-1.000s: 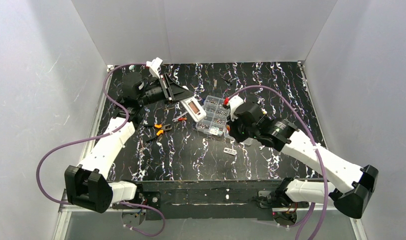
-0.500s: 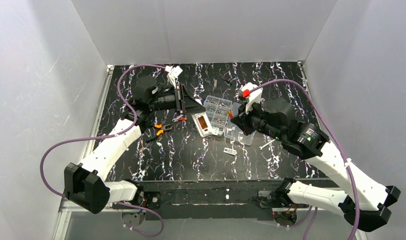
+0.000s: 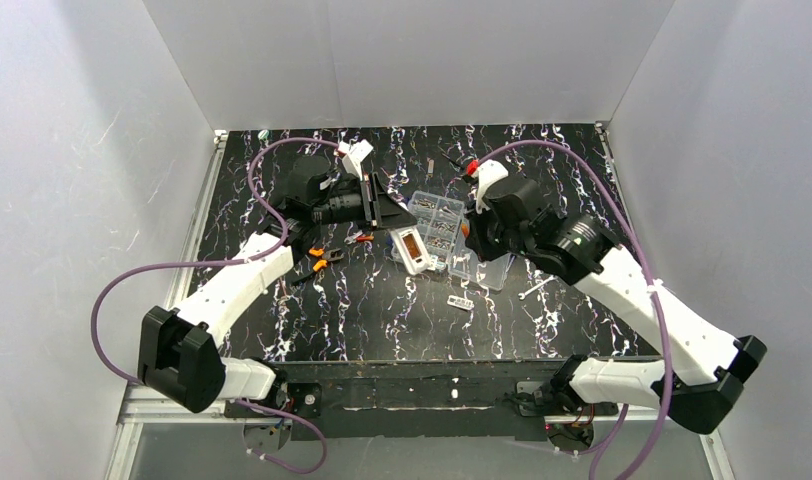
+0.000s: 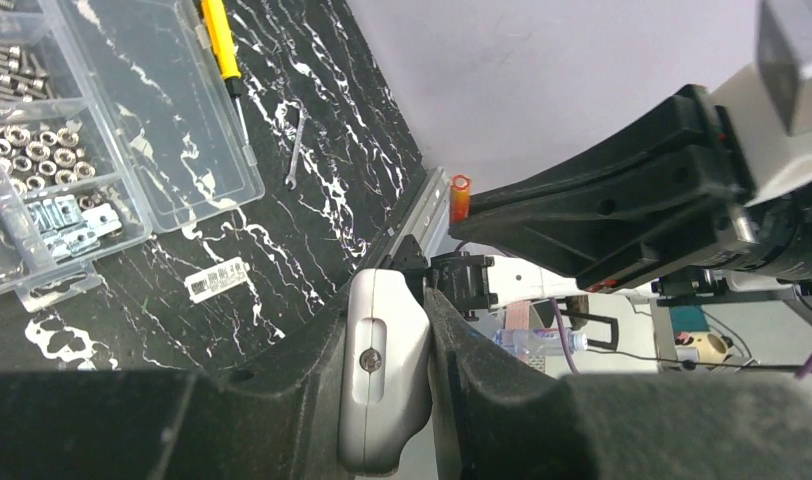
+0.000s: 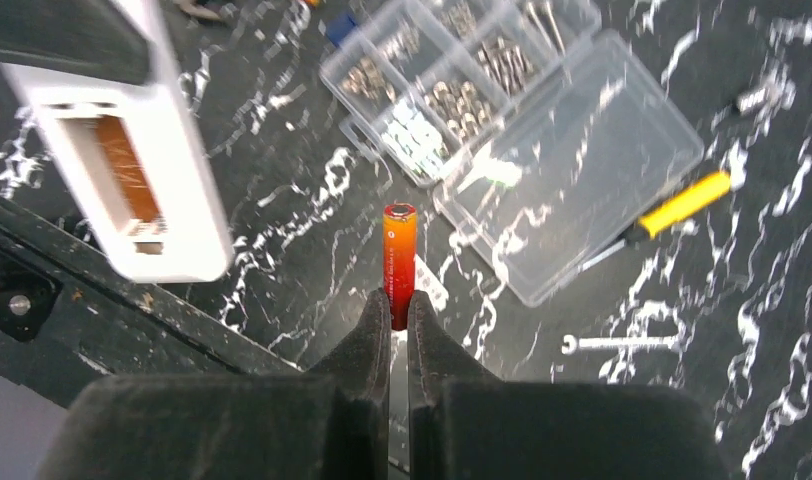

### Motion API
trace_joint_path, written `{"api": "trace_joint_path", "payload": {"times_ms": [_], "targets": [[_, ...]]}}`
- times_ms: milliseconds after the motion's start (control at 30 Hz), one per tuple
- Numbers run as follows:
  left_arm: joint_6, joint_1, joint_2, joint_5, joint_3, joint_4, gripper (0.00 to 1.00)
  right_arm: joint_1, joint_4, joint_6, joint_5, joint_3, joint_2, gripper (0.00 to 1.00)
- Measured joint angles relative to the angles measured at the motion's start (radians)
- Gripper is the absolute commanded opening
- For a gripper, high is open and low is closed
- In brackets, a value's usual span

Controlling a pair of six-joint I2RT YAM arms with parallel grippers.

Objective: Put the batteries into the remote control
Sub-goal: Load the battery into the remote control.

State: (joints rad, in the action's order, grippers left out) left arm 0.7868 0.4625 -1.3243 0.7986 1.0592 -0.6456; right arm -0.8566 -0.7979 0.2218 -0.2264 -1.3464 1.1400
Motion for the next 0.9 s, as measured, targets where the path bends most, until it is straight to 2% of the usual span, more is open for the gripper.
{"api": "trace_joint_path", "payload": {"times_ms": [167, 467, 767, 900], "targets": [[0.013, 0.0, -0.013, -0.032, -0.018, 0.02, 0.0, 0.026, -0.085, 0.105, -0.011, 0.002, 0.043, 0.01], [0.013, 0.0, -0.013, -0.063, -0.023, 0.068, 0.0, 0.032, -0.085, 0.207, -0.041, 0.067, 0.008, 0.01], [0.023, 0.0, -0.009, -0.082, -0.051, 0.062, 0.0, 0.033, -0.095, 0.171, -0.081, 0.107, 0.039, 0.01], [0.053, 0.0, -0.012, -0.084, -0.066, 0.024, 0.0, 0.034, -0.114, 0.159, -0.04, 0.092, 0.059, 0.01]]}}
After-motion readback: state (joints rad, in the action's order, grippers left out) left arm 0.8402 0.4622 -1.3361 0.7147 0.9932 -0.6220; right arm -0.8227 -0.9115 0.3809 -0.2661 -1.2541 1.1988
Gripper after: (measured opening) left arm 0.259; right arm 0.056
